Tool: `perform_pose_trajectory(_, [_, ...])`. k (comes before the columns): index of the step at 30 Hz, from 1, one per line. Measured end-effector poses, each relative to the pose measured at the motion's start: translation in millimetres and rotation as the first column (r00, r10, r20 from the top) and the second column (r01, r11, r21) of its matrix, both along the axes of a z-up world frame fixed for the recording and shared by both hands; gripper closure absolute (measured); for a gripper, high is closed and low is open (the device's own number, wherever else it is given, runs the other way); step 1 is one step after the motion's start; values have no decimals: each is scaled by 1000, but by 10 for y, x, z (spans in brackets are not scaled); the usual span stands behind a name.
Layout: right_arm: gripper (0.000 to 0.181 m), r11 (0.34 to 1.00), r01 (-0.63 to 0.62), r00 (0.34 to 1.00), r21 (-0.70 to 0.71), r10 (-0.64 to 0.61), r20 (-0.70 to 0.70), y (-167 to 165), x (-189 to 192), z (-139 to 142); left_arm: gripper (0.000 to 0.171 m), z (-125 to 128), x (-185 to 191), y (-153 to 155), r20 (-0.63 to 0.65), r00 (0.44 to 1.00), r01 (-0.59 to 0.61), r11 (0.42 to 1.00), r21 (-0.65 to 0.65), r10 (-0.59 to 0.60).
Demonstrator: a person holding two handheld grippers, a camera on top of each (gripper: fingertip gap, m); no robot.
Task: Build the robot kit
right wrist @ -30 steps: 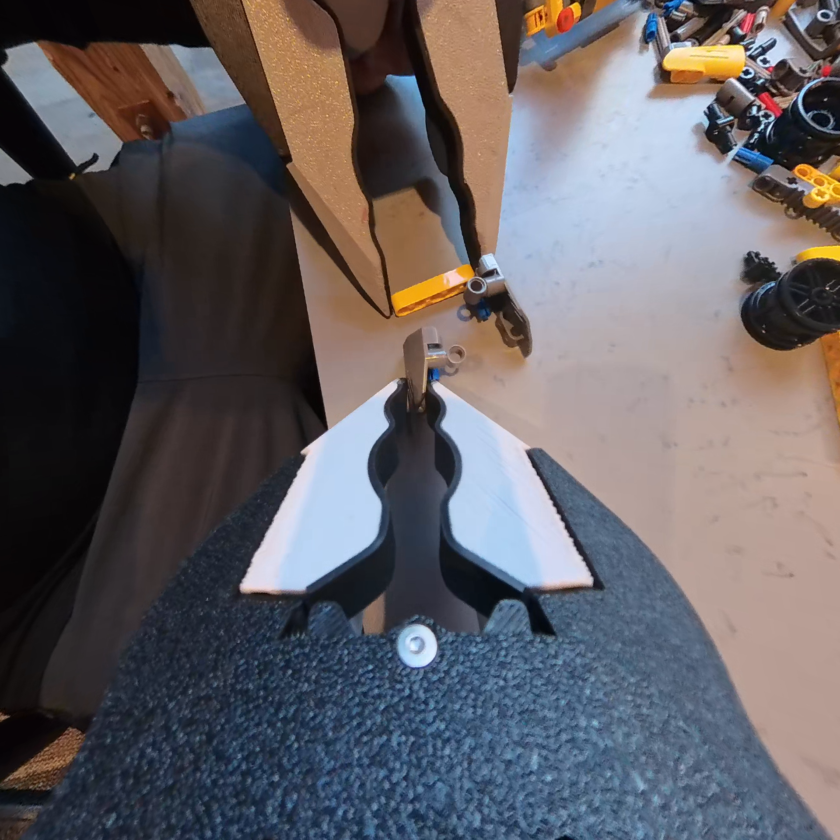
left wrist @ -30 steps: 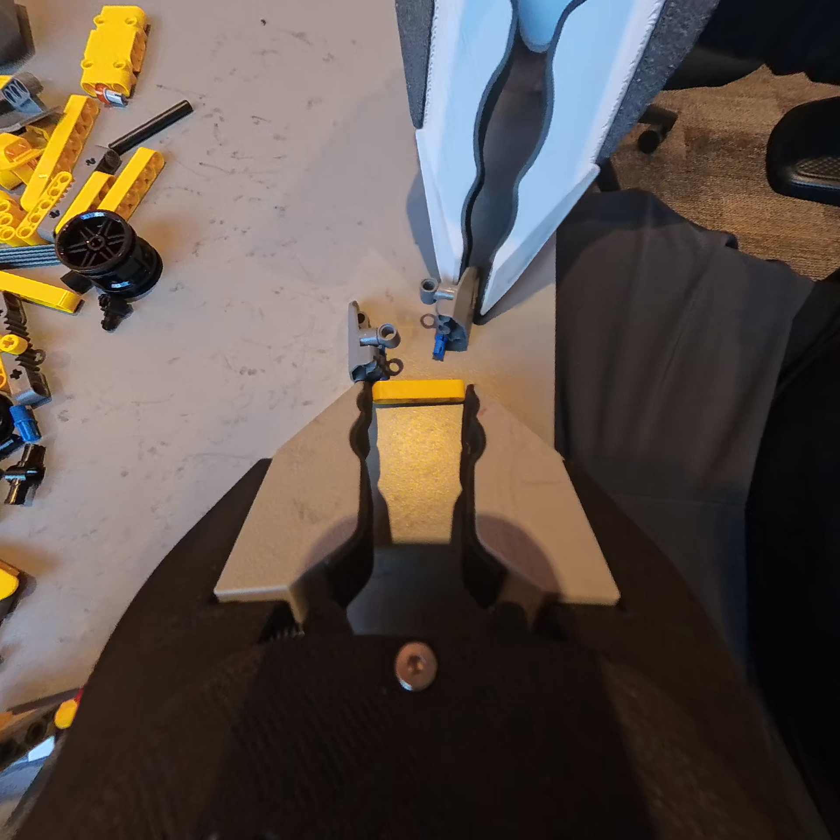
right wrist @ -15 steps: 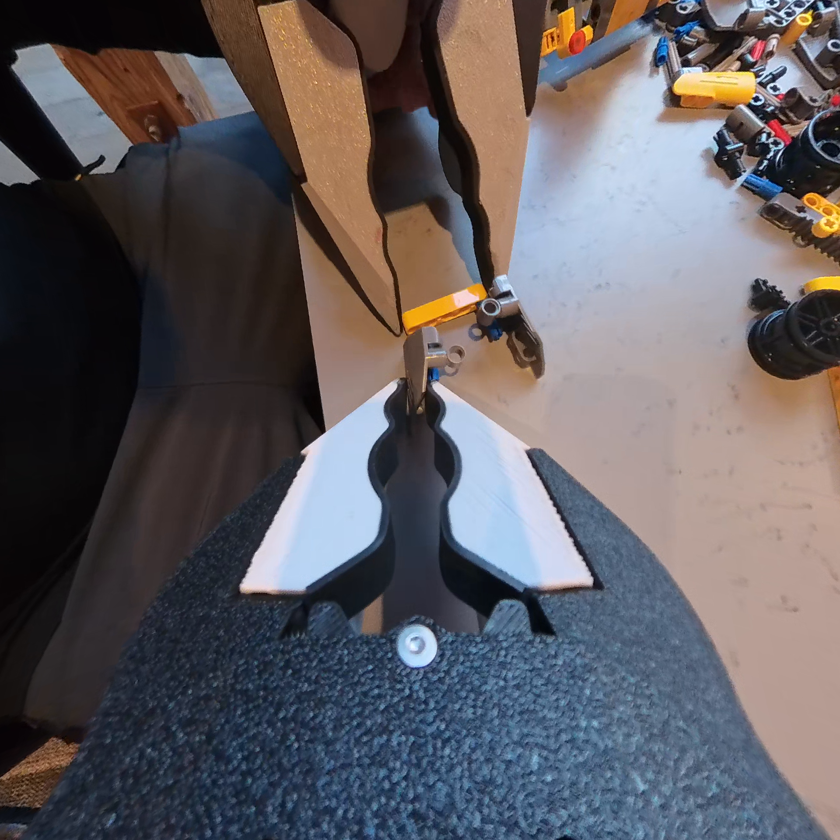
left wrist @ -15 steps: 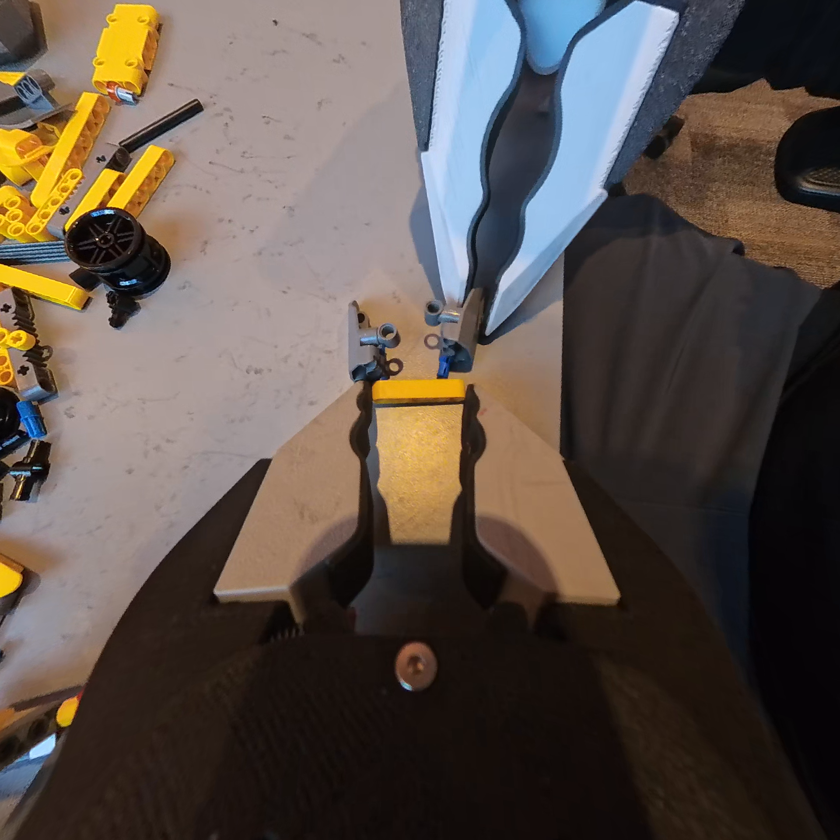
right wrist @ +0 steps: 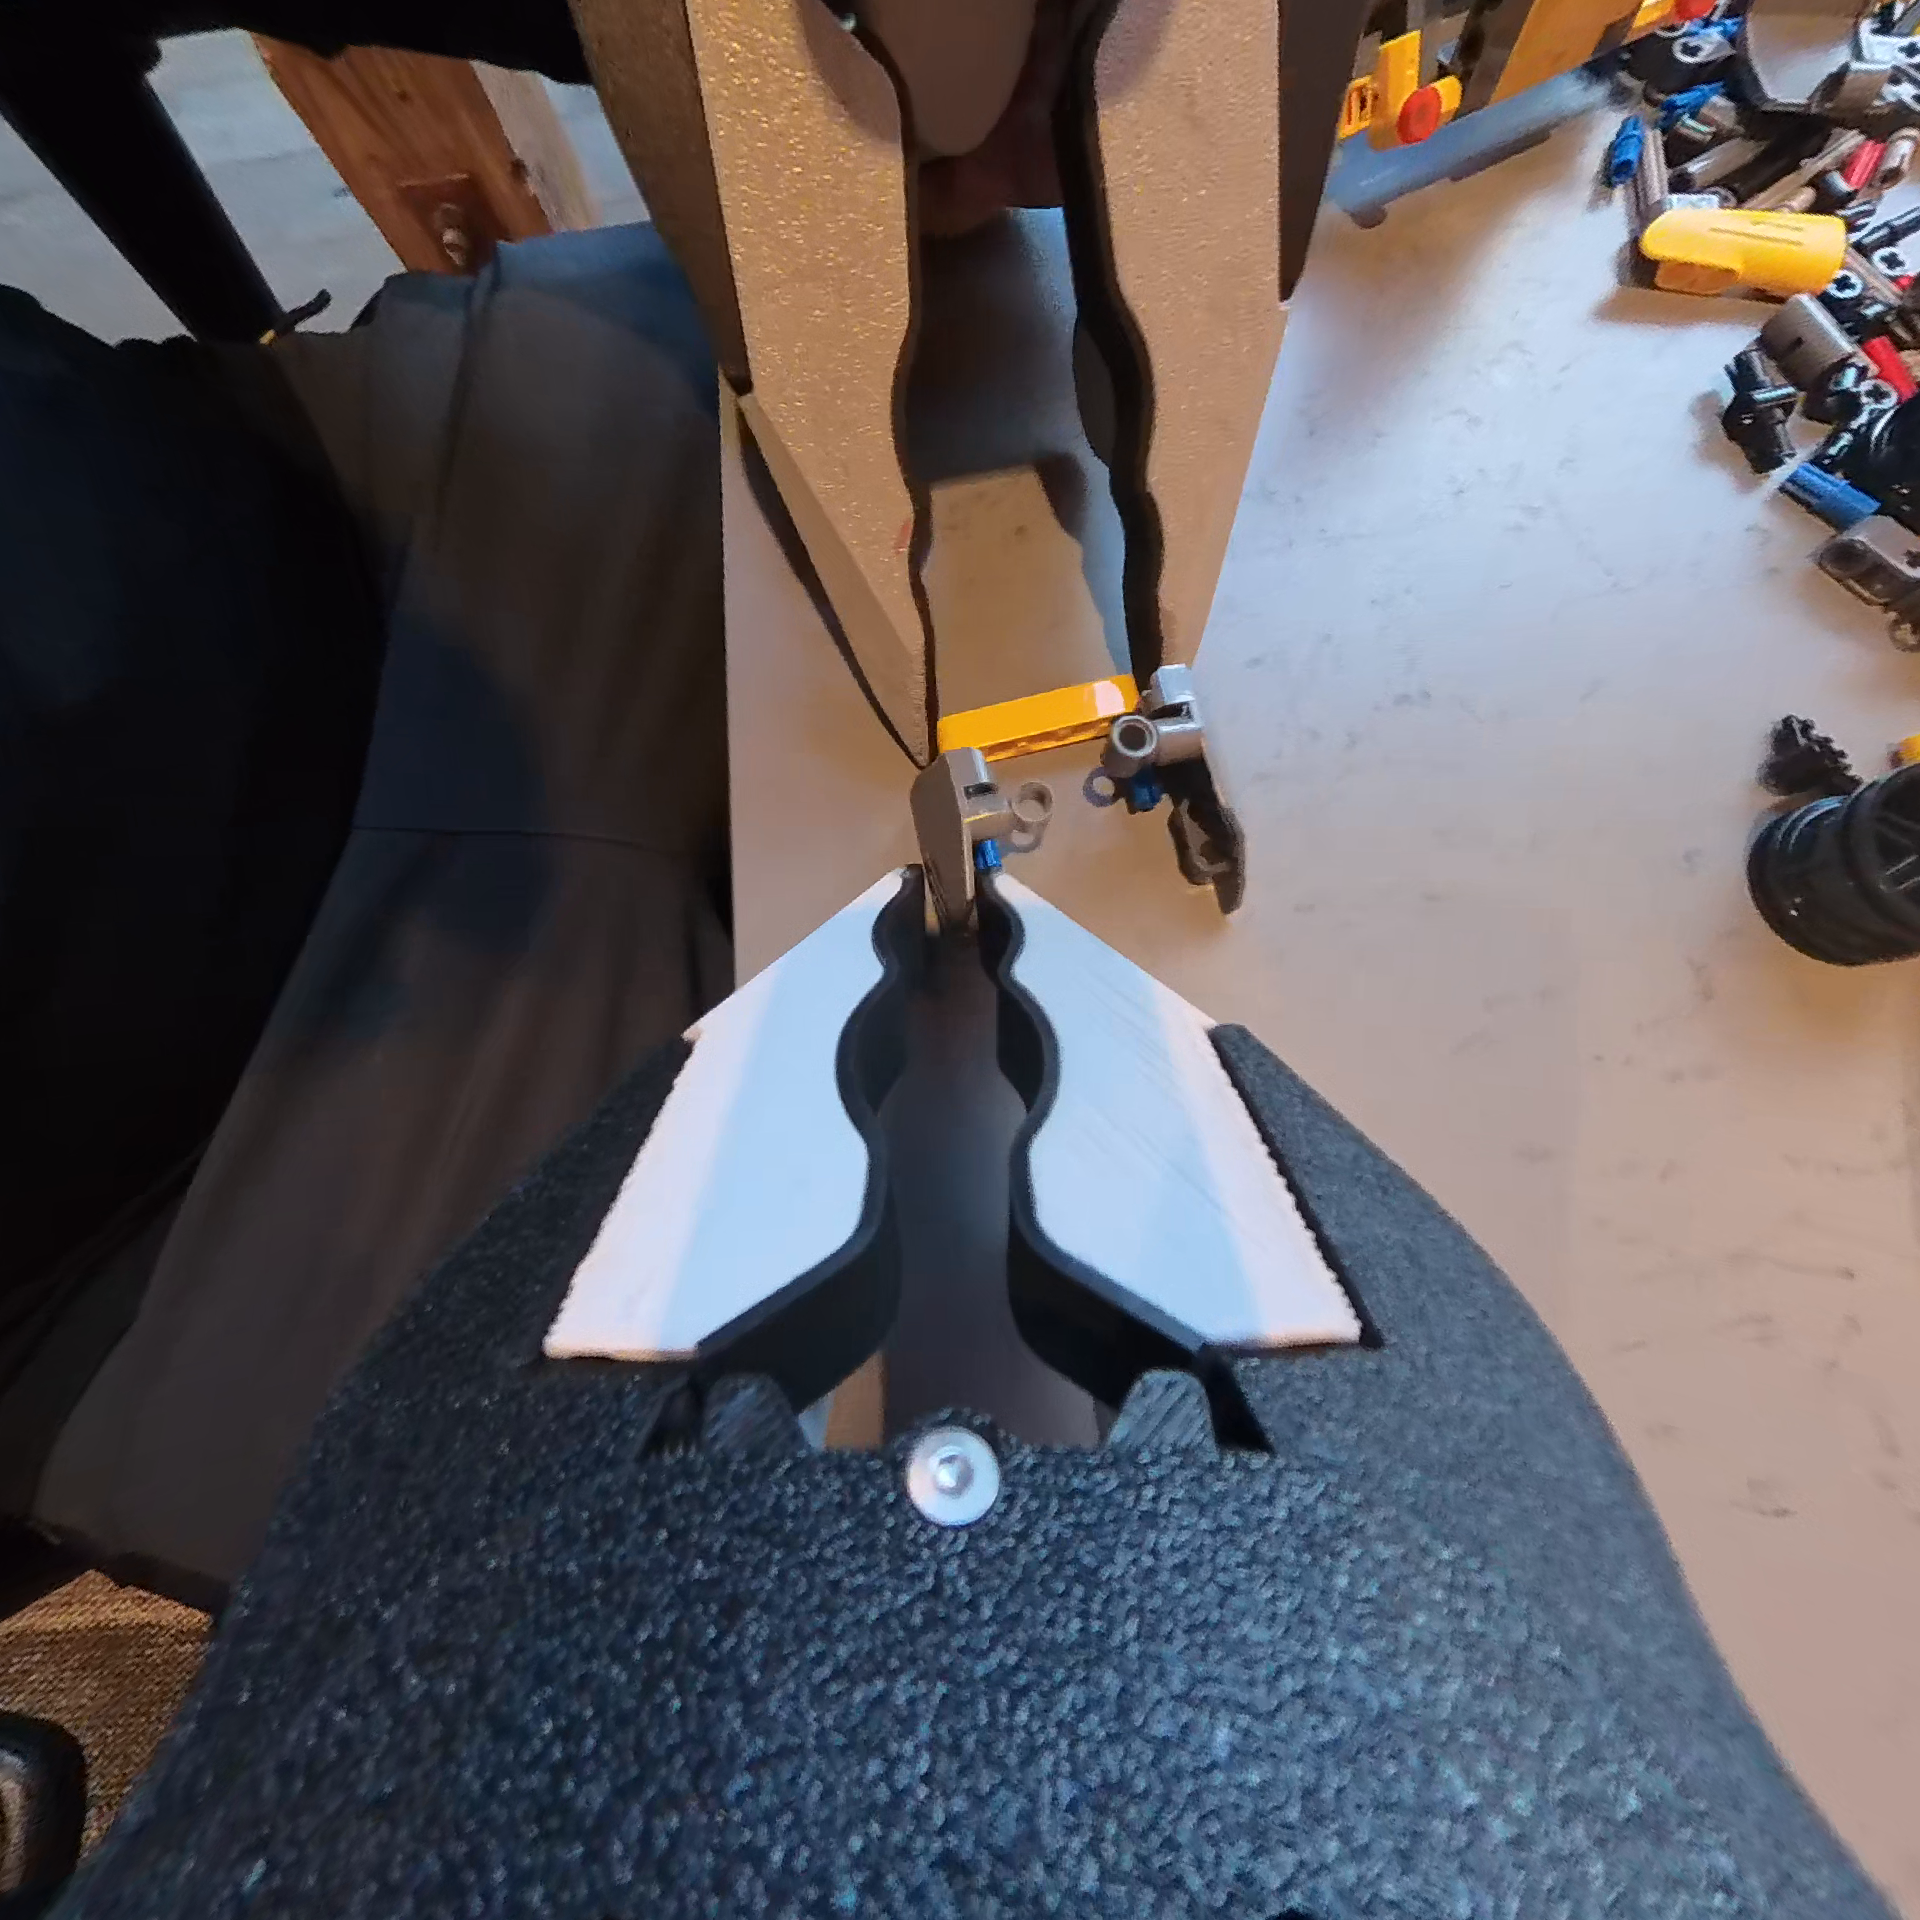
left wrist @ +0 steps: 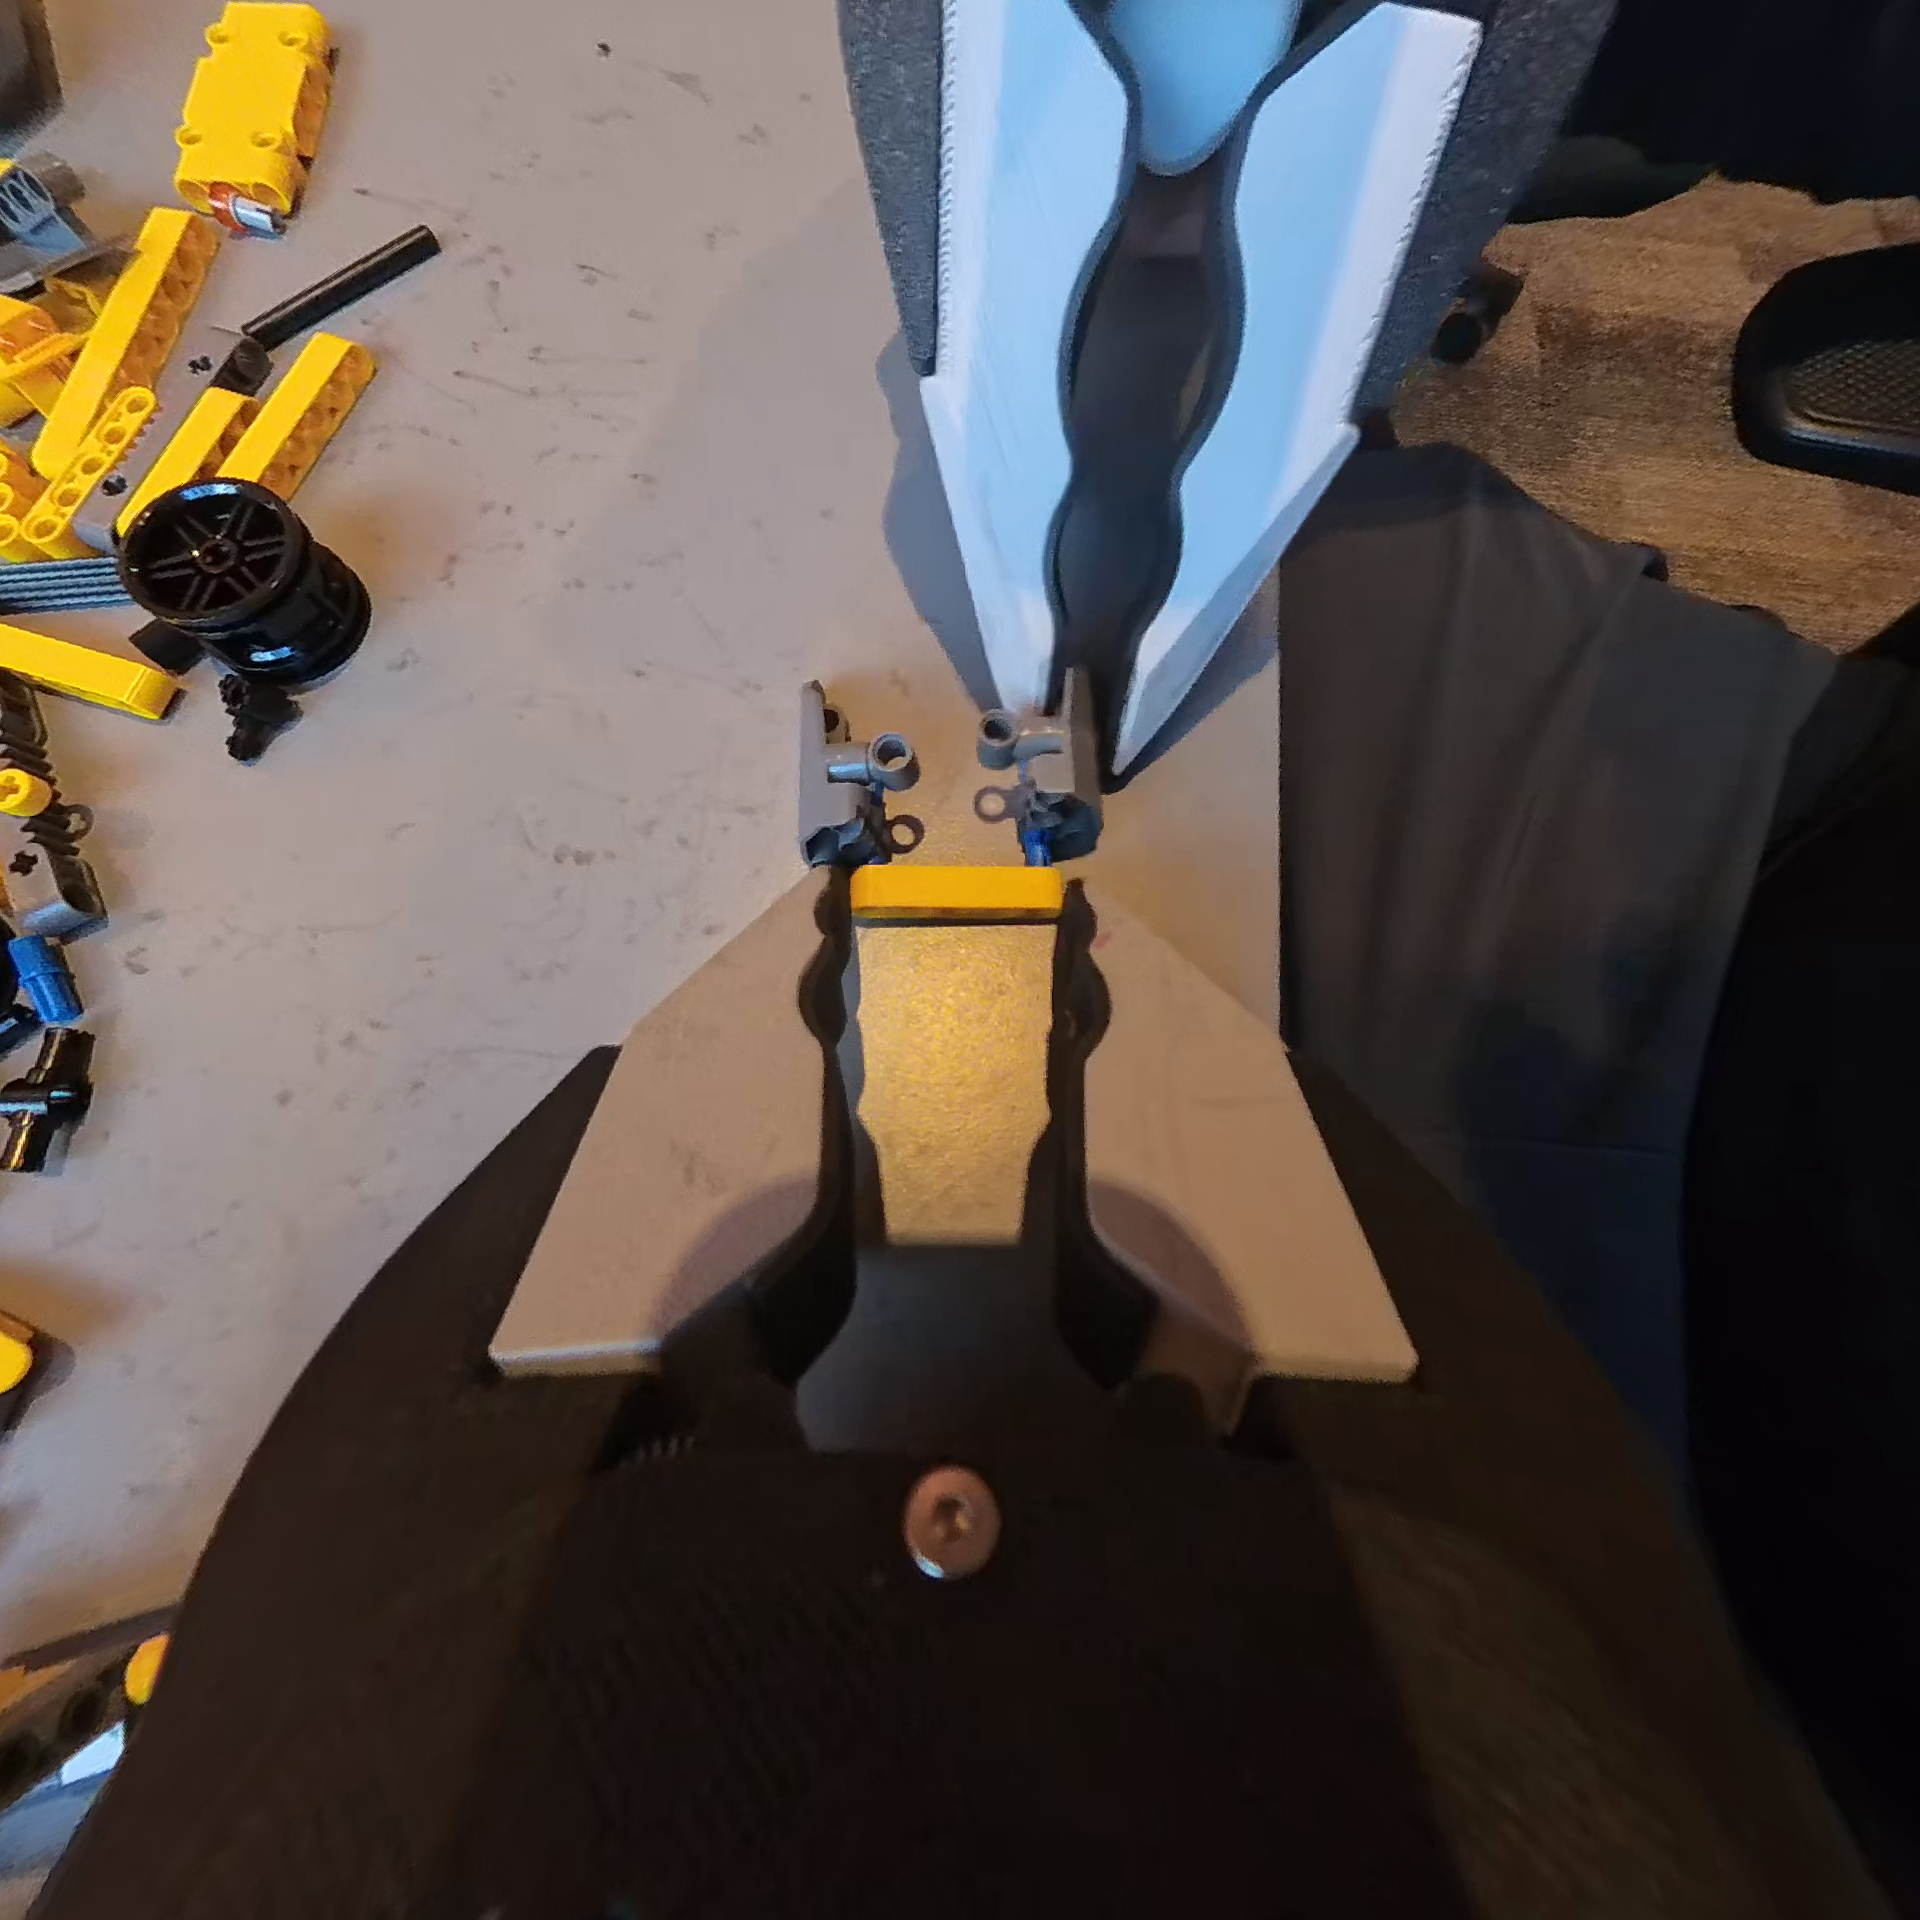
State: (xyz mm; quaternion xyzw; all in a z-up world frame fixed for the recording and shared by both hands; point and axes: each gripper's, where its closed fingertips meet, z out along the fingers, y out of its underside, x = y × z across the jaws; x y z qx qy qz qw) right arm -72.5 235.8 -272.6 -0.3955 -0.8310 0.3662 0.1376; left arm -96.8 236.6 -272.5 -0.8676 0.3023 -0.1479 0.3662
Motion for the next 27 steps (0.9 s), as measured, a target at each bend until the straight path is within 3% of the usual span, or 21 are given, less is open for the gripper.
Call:
perform_pose_trajectory(5, [161, 1000, 9, 1000, 22, -9, -18, 10, -43, -1, 132, 0, 35, -3, -6, 1000, 19, 1000, 5, -19])
perform_pose_trajectory(14, [164, 998, 57, 998, 33, -56, -28, -47, -27, -2, 132, 0, 32, -5, -12, 1000, 14, 1000, 9, -14])
perform_pose_trajectory(27, [167, 997, -82, 997, -10, 82, -5, -138, -51, 1, 132, -1, 18, -83, 1, 997, 83, 997, -1, -83])
